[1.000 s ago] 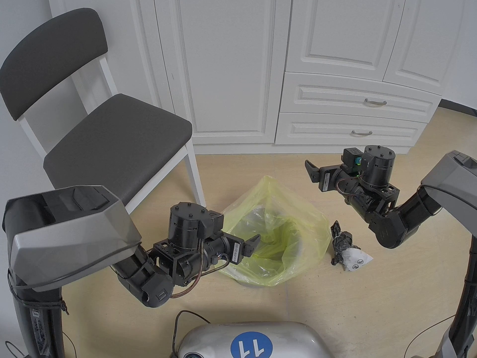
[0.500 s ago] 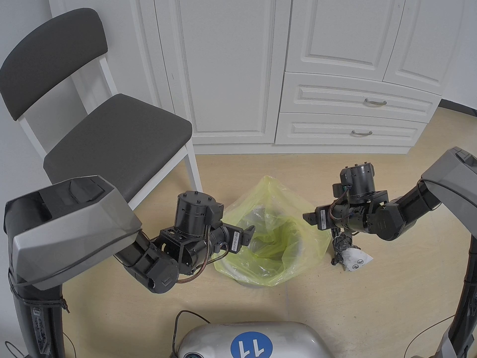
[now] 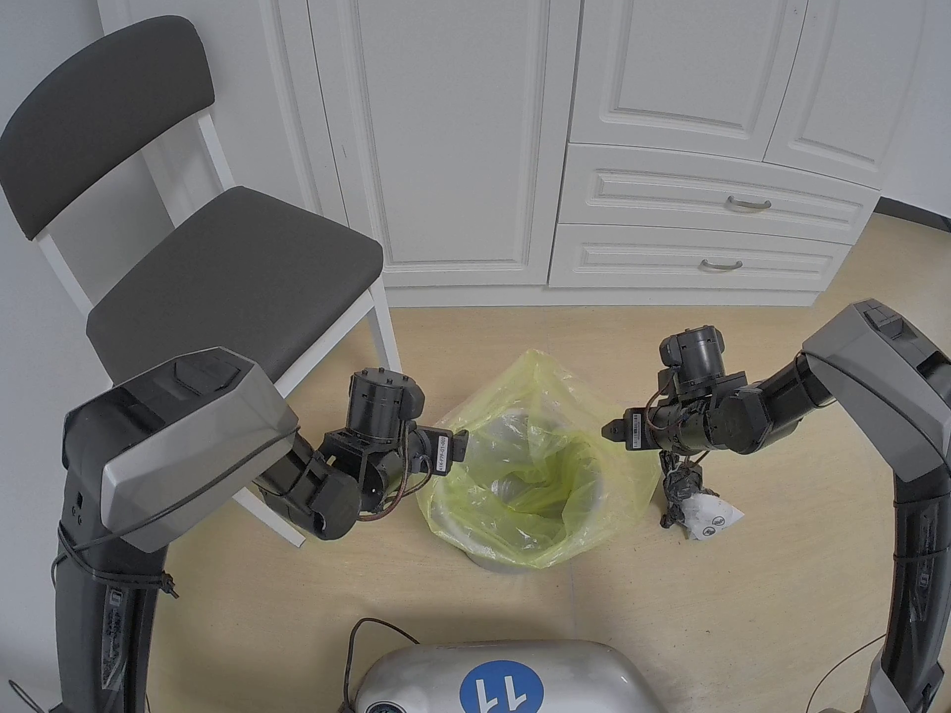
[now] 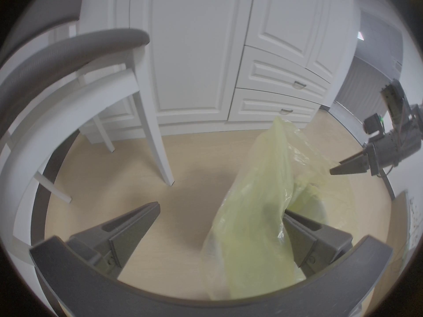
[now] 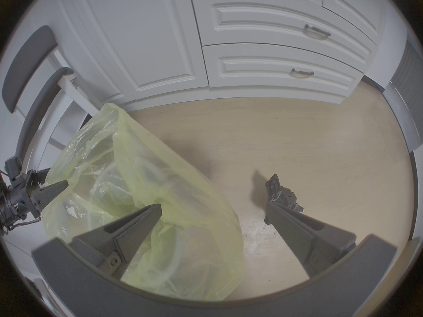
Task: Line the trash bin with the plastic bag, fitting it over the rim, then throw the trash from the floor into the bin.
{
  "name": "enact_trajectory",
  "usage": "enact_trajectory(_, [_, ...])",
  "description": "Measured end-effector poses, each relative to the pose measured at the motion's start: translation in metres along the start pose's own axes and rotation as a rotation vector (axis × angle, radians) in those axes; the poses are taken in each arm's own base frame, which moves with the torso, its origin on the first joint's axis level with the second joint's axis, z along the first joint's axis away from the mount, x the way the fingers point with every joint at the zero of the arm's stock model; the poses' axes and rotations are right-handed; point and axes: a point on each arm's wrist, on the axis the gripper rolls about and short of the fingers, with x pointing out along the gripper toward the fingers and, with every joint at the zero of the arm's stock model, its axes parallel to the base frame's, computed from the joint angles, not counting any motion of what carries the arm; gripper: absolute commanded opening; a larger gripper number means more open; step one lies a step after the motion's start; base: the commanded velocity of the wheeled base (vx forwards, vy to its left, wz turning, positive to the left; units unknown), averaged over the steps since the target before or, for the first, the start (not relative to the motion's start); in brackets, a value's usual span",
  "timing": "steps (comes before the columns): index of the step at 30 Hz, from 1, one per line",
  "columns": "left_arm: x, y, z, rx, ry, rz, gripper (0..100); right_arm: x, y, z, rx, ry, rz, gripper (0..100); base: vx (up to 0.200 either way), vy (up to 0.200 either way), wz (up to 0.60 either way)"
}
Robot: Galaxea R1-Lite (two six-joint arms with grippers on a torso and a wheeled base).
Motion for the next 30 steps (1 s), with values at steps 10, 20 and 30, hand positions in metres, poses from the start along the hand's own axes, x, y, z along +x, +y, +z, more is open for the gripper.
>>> enact_trajectory(10, [0.022, 0.015, 0.011, -0.1, -0.03, 0.078, 100, 0.018, -0.007, 0.0, 0.045, -0.015, -0.013, 100, 0.0, 0.0, 0.0])
enact_trajectory(20, [0.044, 0.02, 0.007, -0.148, -0.06, 0.123, 100, 0.041, -0.005, 0.015, 0.224, -0.107, 0.001, 100, 0.0, 0.0, 0.0])
enact_trajectory(30, [0.068, 0.034, -0.002, -0.192, -0.084, 0.163, 100, 0.075, -0.016, 0.008, 0.28, -0.108, -0.015, 100, 0.0, 0.0, 0.0])
